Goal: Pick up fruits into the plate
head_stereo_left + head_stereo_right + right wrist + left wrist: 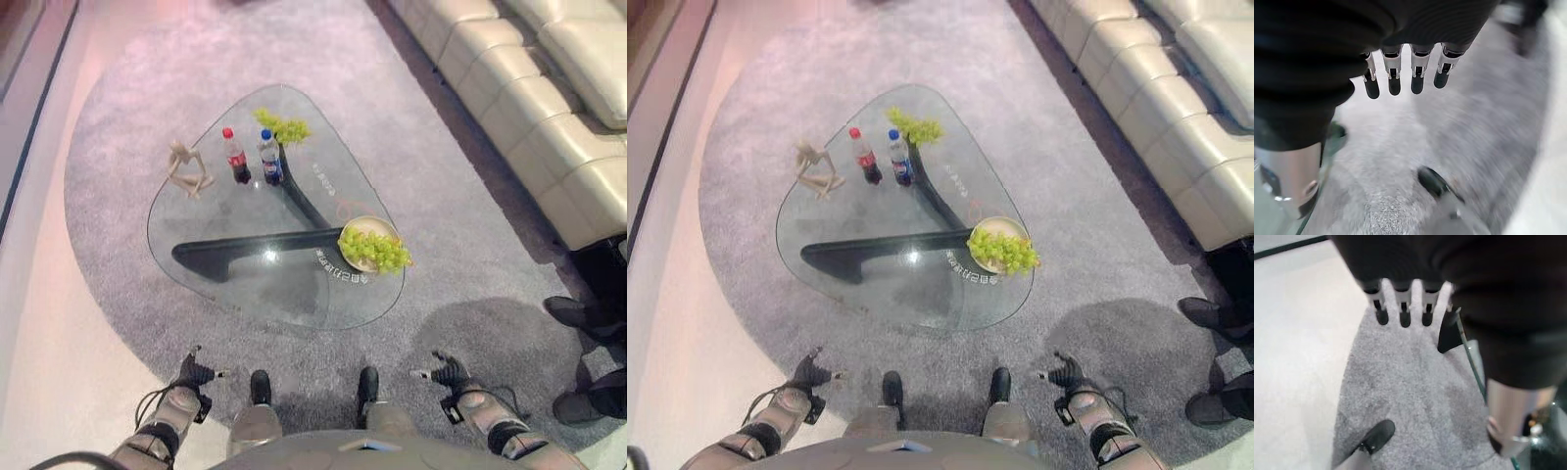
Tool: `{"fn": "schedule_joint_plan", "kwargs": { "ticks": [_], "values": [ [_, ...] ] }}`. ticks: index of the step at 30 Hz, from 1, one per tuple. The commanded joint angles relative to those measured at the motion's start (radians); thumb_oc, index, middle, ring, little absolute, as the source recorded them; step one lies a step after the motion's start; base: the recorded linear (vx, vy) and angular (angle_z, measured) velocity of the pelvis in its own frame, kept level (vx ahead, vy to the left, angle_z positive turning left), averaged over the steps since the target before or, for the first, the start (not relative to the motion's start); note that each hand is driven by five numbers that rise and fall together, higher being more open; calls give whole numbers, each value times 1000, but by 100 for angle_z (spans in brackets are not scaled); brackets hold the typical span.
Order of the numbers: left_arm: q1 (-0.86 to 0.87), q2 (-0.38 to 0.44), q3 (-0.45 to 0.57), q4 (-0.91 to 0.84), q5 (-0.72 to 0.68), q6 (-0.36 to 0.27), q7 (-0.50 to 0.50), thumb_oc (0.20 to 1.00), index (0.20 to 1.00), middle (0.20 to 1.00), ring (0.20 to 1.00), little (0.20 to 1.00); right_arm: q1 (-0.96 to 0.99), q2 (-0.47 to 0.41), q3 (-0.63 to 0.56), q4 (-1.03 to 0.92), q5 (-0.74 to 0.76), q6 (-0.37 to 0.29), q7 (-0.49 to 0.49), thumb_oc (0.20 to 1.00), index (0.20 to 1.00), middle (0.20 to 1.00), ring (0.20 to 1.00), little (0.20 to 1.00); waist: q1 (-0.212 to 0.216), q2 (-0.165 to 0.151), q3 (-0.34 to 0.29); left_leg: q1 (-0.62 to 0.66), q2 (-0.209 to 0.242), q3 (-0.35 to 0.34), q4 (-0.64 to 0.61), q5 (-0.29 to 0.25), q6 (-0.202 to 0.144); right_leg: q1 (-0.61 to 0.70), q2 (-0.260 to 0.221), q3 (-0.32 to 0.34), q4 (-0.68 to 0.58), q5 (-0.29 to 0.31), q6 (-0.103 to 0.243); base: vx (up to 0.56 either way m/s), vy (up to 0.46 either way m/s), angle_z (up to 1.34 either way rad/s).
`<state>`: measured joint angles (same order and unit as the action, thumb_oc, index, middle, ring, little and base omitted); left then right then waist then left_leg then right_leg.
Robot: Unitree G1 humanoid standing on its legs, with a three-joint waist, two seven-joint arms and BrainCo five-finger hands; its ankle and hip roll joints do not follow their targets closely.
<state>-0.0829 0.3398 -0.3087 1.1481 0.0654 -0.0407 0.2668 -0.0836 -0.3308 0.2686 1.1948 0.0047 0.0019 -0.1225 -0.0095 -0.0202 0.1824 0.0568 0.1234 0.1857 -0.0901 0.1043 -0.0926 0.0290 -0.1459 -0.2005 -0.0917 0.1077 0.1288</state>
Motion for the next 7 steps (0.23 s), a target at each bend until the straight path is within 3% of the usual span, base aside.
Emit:
{"fn": "schedule_joint_plan", "kwargs": {
  "ticks": [1, 7],
  "values": [
    [-29, -10, 30, 87, 58, 0, -14, 1000, 1000, 1000, 1000, 1000, -13, 8, -33, 76, 29, 95, 51, 1000, 1000, 1000, 1000, 1000, 0, 1, -7, 14, -9, 23, 40, -124, 9, 29, -32, -67, 78, -106, 20, 98, 24, -8],
    [-11, -20, 35, 113, 112, 40, -75, 1000, 1000, 1000, 1000, 1000, -11, 16, -59, 160, 9, 208, 102, 1000, 1000, 1000, 1000, 1000, 5, 6, -49, 61, -1, 27, 37, -136, 8, 76, -33, -70, 80, -122, 18, 95, 6, -2]
  ]
}}
